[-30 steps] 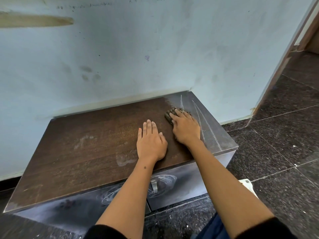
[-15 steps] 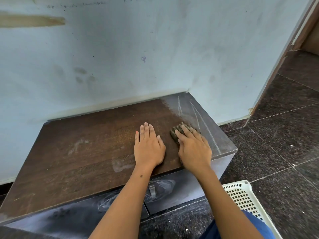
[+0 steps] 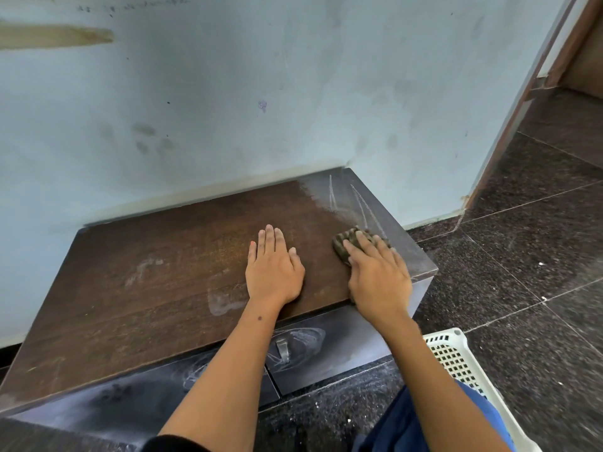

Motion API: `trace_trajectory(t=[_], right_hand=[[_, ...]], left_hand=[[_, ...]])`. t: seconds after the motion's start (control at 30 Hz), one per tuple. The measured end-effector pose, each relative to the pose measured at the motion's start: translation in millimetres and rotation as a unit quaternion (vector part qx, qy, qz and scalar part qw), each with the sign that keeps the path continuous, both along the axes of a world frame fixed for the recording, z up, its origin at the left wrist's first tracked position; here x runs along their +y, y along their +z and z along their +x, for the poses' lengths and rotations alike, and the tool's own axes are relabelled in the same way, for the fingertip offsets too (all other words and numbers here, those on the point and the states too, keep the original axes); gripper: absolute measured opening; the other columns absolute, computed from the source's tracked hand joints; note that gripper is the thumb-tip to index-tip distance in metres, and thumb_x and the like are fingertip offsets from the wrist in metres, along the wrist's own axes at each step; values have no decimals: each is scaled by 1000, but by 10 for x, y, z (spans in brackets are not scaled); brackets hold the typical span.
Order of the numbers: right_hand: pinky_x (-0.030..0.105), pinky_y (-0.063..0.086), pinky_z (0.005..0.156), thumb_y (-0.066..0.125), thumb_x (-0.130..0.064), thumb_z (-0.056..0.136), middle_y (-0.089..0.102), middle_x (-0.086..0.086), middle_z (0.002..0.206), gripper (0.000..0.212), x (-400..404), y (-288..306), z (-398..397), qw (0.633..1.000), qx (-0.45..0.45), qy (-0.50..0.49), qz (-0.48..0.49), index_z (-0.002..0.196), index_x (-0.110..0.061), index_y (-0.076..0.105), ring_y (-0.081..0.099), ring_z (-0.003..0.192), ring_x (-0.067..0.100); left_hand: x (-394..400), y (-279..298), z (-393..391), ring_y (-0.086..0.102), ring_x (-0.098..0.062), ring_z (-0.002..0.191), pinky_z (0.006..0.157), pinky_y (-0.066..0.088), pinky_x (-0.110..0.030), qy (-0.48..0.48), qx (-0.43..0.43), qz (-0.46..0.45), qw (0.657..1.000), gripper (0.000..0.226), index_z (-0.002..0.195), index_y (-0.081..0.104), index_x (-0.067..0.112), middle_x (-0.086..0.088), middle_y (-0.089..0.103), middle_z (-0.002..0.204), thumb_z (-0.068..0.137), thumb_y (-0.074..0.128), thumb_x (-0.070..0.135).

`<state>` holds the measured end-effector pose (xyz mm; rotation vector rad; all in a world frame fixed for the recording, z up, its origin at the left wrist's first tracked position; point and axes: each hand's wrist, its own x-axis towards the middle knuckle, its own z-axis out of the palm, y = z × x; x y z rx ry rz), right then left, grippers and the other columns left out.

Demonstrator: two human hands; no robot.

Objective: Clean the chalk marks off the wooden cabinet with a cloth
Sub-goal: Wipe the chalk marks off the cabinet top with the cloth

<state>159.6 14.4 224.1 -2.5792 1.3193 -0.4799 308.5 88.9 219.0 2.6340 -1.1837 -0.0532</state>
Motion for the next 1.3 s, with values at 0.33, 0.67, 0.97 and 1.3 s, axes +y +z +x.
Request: trace_trajectory(t=[0.33,0.67,0.97,1.3], right_hand=[[36,14,115,39,-21,96,18,-11,156,51,-14,51,43,997,12,-76,6,144,-37,31,16,144,15],[34,18,114,42,-23,97,25,-16,153,46,-107,-13,-106,1000,6,-19,4,139,-42,39,23,142,13],[37,18,116,41,-23,97,22,-11,155,48,-216,47,-174,999,9,-50,-6,143,-36,34,20,143,16],[32,23,113,41,-24,98,34,-16,149,39,-475,-16,103,996,-26,82,30,133,-39,49,29,139,13]], left_hand=[[-38,-12,-44,0,-20,147,120,0,-37,15,-11,-6,1000,57,151,8,7,-8,3,160,101,19,31],[3,10,-6,-2,-18,147,120,-2,-34,3,0,5,1000,57,152,7,9,-6,1,160,102,17,33],[-31,5,-47,0,-21,147,119,0,-37,12,-12,1,1000,58,152,7,6,-9,3,160,101,19,31],[-19,-4,-13,-2,-19,147,119,-2,-35,3,-9,10,1000,57,152,6,8,-7,1,160,102,17,33]])
